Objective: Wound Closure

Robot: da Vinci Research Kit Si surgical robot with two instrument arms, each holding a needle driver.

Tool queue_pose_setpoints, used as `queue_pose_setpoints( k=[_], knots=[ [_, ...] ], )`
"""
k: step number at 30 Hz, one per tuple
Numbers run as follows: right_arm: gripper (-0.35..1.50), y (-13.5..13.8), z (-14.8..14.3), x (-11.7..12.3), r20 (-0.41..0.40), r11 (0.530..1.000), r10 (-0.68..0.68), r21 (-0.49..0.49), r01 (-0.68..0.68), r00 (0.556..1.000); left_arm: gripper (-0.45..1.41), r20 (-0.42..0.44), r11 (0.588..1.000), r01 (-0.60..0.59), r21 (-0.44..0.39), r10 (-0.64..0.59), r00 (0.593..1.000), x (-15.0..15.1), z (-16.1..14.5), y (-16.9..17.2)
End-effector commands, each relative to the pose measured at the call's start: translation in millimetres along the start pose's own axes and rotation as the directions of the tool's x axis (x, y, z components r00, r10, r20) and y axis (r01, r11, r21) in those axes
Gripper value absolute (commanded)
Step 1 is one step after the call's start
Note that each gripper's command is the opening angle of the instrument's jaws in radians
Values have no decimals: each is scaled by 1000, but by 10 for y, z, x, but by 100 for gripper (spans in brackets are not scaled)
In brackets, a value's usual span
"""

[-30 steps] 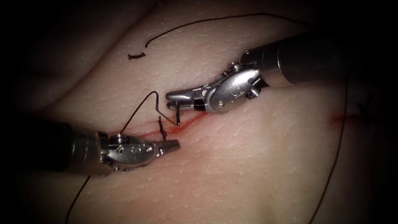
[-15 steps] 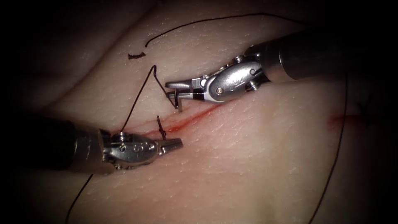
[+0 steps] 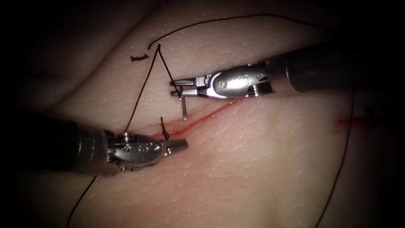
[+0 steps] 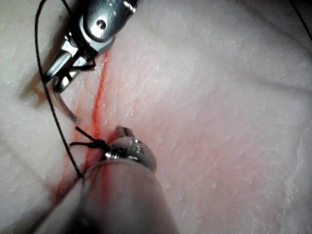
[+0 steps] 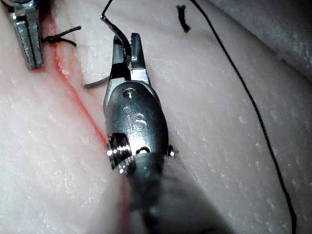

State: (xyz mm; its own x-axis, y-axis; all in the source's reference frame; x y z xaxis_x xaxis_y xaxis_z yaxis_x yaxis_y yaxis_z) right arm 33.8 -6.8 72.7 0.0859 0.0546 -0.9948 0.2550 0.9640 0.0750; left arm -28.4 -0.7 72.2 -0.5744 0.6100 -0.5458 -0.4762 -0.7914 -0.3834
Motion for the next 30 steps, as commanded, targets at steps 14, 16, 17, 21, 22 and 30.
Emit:
queue_pose_setpoints(
  k=[14, 16, 17, 21, 22, 30],
  knots=[
    [-35, 20, 11, 3, -6, 994, 108, -13, -109, 994, -45, 9, 1000, -8, 11, 8, 1000, -23, 23, 3],
    [-35, 21, 11, 4, -8, 994, 110, -12, -110, 994, -45, 11, 1000, -10, 12, 10, 1000, -25, 24, 3],
    [-35, 22, 11, 4, -8, 994, 111, -13, -111, 994, -45, 14, 1000, -10, 12, 10, 1000, -25, 24, 3],
    [-35, 28, 11, 6, -8, 990, 140, -18, -140, 990, -45, 19, 1000, -11, 9, 11, 1000, -26, 26, 4],
    [-35, 29, 11, 7, -9, 989, 147, -19, -148, 989, -45, 21, 1000, -12, 8, 12, 1000, -26, 26, 4],
    [-35, 34, 16, 11, -12, 969, 246, -27, -247, 969, -45, 24, 1000, -9, 9, 9, 1000, -29, 28, 4]
  ],
)
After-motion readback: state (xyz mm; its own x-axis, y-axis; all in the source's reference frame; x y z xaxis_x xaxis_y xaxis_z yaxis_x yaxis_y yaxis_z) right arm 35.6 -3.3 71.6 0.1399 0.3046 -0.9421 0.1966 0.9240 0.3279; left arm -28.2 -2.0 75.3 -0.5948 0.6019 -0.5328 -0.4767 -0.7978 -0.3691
